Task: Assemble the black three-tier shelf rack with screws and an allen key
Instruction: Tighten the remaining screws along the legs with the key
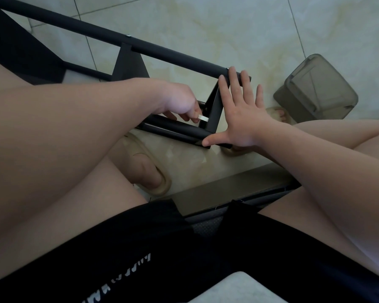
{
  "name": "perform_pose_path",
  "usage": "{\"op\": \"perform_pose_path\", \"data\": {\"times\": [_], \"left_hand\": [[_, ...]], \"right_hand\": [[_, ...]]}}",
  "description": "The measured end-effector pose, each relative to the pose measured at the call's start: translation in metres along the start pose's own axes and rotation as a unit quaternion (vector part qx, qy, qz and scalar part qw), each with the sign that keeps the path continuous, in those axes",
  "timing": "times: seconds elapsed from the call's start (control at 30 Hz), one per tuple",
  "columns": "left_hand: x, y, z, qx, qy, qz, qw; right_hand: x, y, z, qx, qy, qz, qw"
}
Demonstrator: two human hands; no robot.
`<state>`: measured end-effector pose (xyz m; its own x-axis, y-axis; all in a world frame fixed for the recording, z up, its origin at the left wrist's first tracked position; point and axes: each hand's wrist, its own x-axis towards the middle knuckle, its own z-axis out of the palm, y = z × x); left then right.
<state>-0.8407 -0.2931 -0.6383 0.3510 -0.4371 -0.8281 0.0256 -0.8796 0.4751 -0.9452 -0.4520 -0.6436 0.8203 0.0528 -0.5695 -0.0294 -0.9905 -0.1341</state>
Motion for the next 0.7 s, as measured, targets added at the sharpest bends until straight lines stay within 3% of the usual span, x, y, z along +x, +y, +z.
{"op": "perform_pose_path", "data": {"times": [0.5, 0.7], "left_hand": [[0.002, -0.005, 0.006, 0.081, -0.002, 0.018, 0.997], [-0.004, 0.002, -0.026, 0.171, 0.132, 0.006, 0.976]], "right_hand": [[0.002, 0.002, 0.001, 0.001, 0.008, 0.000, 1.000], [0.019, 0.017, -0.015, -0.010, 0.024, -0.002, 1.000]]}}
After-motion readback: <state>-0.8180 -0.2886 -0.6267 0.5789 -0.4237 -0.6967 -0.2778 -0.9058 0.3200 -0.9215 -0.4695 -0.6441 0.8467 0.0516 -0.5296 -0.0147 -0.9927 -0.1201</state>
